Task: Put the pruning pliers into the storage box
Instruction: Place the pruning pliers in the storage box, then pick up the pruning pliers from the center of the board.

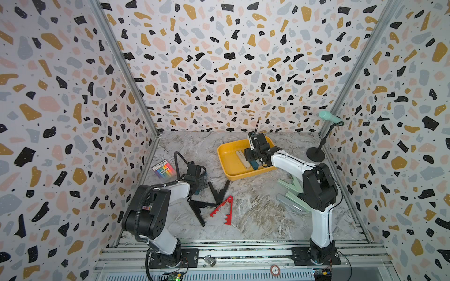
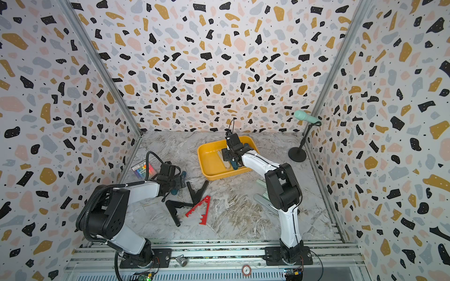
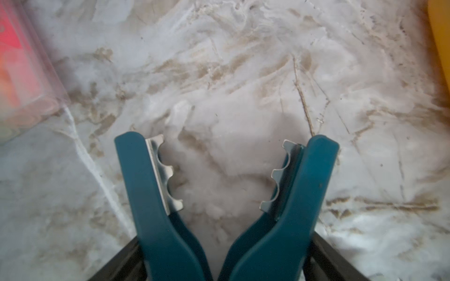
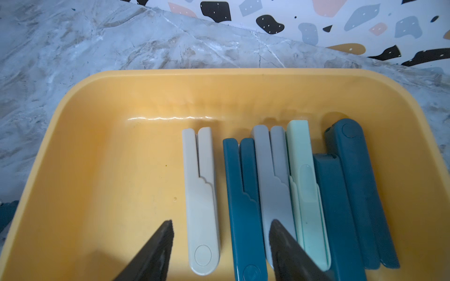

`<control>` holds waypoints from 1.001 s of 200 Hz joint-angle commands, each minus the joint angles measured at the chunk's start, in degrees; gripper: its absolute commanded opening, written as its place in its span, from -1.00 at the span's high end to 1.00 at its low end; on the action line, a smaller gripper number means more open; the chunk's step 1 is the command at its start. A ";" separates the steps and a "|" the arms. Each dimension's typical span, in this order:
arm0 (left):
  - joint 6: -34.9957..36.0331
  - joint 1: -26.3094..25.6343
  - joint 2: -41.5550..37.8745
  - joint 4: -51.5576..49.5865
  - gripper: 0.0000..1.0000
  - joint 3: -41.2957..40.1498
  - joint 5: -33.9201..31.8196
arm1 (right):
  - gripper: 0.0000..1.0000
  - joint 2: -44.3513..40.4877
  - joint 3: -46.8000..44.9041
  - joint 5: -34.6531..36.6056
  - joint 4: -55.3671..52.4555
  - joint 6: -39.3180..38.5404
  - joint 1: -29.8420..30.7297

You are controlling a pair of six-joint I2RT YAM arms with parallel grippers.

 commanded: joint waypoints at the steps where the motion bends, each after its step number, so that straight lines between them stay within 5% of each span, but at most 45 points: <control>1: 0.92 0.32 2.55 -2.85 -0.71 1.66 -0.37 | -0.30 -3.46 -1.55 0.24 0.49 0.01 -0.08; 17: 1.26 0.30 3.71 -3.02 -0.53 2.54 0.27 | -0.30 -4.37 -2.76 -0.02 0.85 0.17 -0.06; 39: 1.54 0.35 3.96 -2.91 -0.01 3.01 0.72 | -0.30 -6.21 -4.89 -0.24 1.44 0.25 0.04; 99: 2.15 0.34 1.90 -1.23 0.79 2.77 2.82 | -0.30 -12.49 -12.31 1.54 3.83 0.72 0.31; 138: 0.97 0.29 0.02 -0.59 0.87 2.85 3.56 | -0.32 -16.95 -17.80 2.94 6.65 0.71 -1.61; 200: -2.33 -2.19 -9.45 2.98 0.83 5.02 5.87 | -0.47 -19.73 -24.46 -1.22 12.04 -0.32 -16.15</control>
